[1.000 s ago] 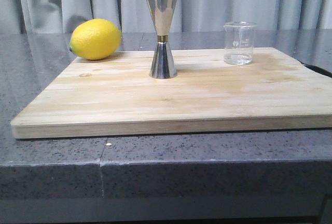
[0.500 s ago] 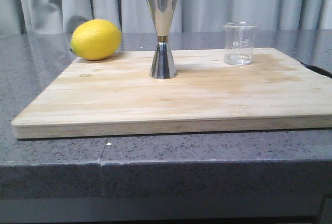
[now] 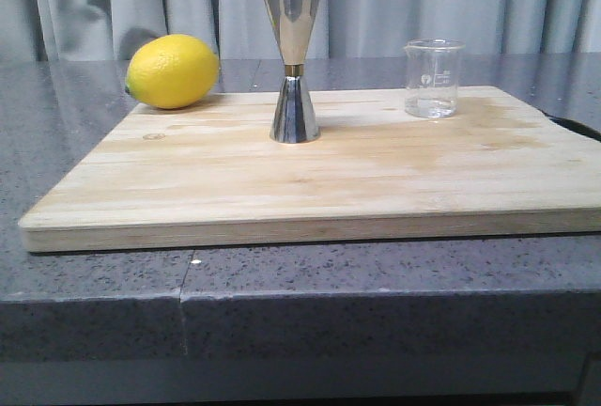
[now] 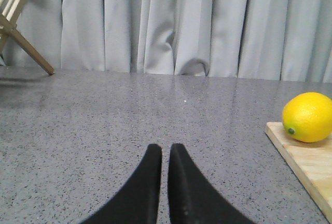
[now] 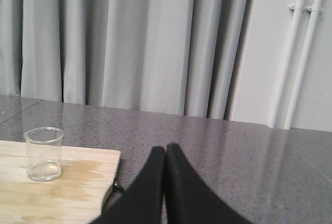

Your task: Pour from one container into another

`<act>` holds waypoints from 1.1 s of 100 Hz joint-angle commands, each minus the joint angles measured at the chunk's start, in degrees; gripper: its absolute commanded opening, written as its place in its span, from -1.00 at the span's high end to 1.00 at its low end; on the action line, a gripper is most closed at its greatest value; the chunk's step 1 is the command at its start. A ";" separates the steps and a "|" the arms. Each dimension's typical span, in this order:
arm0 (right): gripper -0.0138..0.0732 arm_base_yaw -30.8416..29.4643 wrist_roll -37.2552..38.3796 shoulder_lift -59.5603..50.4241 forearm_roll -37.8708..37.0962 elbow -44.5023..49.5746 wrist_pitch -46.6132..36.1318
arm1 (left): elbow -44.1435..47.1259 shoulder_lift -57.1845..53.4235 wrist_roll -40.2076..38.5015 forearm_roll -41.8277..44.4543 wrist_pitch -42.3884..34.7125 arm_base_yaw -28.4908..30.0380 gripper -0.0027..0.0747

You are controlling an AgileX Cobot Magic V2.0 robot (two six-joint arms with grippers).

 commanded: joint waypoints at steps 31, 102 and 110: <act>0.86 -0.08 0.01 0.21 0.33 -1.53 -3.99 | -1.16 0.46 -0.12 -1.35 0.39 -7.96 0.98; 0.86 -0.08 0.01 0.21 0.33 -1.53 -3.99 | 1.07 -4.05 -65.25 65.68 -5.75 -17.78 0.98; 0.86 -0.08 0.01 0.21 0.33 -1.53 -3.99 | 1.07 -5.24 -88.83 86.43 -1.73 -16.96 0.98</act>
